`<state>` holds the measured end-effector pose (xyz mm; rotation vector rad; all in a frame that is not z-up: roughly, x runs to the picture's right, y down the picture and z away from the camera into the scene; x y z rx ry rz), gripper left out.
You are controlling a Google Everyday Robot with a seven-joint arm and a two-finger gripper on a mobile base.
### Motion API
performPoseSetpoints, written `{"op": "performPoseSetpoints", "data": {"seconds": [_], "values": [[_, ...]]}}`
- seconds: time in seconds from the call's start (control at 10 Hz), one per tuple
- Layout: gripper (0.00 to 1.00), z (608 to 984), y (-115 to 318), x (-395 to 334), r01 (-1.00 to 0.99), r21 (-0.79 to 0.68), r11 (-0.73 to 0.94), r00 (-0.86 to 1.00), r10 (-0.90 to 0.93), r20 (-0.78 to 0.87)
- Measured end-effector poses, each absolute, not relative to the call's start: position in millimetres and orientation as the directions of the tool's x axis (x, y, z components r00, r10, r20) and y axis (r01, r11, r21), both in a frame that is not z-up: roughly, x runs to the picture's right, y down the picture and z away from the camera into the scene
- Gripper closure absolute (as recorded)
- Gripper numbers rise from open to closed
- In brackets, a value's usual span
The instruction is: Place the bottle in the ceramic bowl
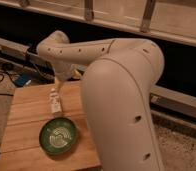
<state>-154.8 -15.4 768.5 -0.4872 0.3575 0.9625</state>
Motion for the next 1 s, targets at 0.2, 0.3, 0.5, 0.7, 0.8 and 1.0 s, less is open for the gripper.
{"op": "performPoseSetpoints", "data": {"seconds": [0.2,0.3,0.5,0.7,0.8,1.0], "values": [[0.2,787,3,-182,-0.828,-0.29,0.48,0.559,0.667,-0.493],[0.2,798,8,-200,-0.825,-0.315,0.469,0.565,0.666,-0.487],[0.2,807,18,-221,-0.818,-0.354,0.453,0.574,0.66,-0.484],[0.2,807,17,-217,-0.821,-0.348,0.453,0.571,0.661,-0.487],[0.2,807,17,-218,-0.82,-0.35,0.453,0.572,0.66,-0.487],[0.2,807,19,-220,-0.815,-0.356,0.458,0.58,0.656,-0.483]]}}
